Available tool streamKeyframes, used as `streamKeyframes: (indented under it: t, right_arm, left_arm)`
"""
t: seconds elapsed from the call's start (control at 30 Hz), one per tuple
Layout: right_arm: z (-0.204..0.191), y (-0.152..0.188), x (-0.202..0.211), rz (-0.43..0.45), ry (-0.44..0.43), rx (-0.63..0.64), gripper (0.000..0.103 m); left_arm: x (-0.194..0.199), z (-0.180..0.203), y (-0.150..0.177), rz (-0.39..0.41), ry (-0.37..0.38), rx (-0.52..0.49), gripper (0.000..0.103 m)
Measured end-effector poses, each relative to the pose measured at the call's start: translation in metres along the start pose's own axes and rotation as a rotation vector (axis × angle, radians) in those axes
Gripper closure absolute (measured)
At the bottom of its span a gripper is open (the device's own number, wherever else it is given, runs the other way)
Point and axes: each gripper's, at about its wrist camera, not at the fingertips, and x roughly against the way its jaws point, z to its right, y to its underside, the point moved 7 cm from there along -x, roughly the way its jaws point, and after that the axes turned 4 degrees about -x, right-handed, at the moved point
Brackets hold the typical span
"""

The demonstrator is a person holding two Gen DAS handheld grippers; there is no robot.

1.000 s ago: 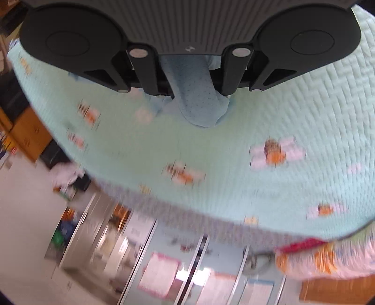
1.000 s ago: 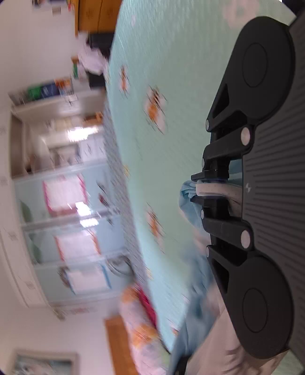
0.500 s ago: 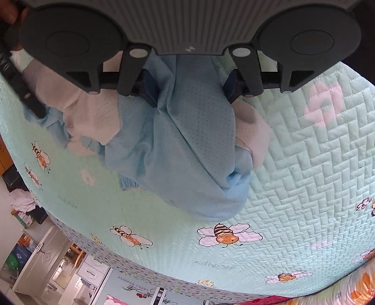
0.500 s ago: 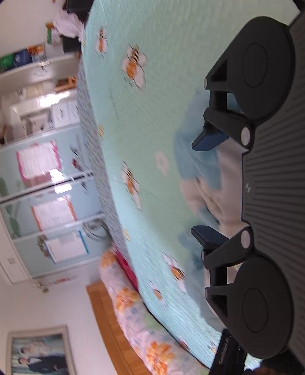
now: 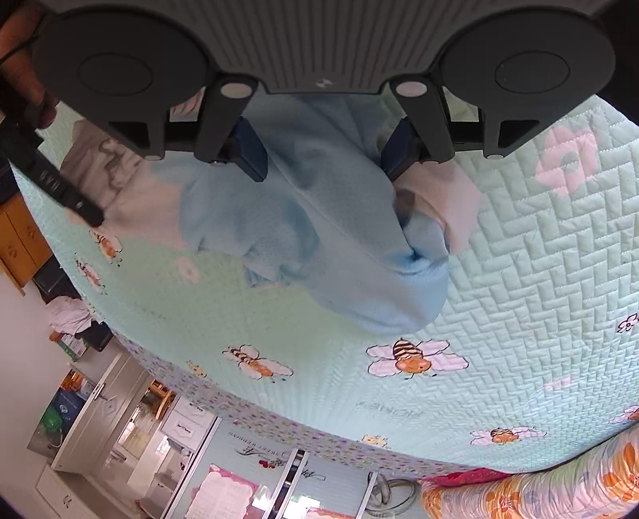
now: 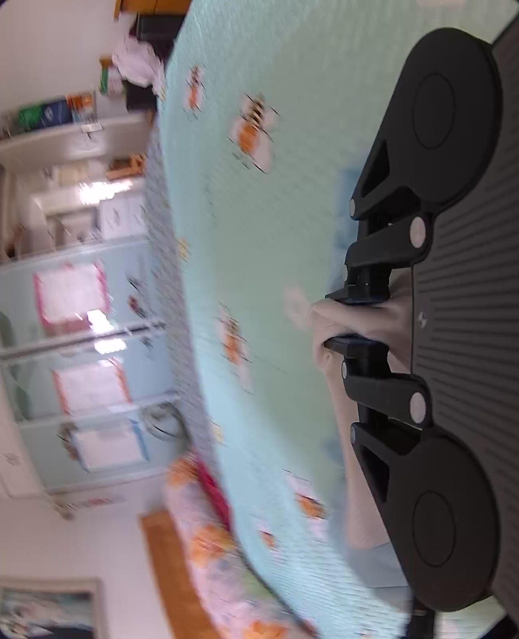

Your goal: Fold clothes

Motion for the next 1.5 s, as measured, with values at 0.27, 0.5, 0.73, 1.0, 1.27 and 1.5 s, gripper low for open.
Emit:
streamKeyframes:
  t: [0.27, 0.5, 0.73, 1.0, 1.27, 1.5]
  right_arm:
    - [-0.042, 0.038, 0.015, -0.125, -0.233, 0.087, 0.027]
    - [-0.093, 0.083, -0.009, -0.204, -0.235, 0.480, 0.066]
    - [-0.012, -0.032, -0.016, 0.007, -0.088, 0.021, 0.095]
    - [-0.028, 0.017, 0.026, -0.183, -0.396, 0.168, 0.030]
    - [-0.081, 0.085, 0.013, -0.289, -0.341, 0.474, 0.037]
    - [-0.033, 0.003, -0.021, -0.129, -0.193, 0.139, 0.093]
  left_arm:
    - [-0.013, -0.002, 0.014, -0.054, 0.000, 0.021, 0.037]
    - [-0.014, 0.001, 0.017, -0.056, 0.001, 0.005, 0.037]
    - [-0.004, 0.008, 0.008, 0.000, 0.010, -0.025, 0.036]
    - [-0.010, 0.011, 0.013, -0.036, 0.005, -0.035, 0.036]
    - [-0.008, 0.006, 0.012, -0.027, 0.010, -0.010, 0.036]
    - [-0.011, 0.005, 0.018, -0.040, 0.020, 0.001, 0.036]
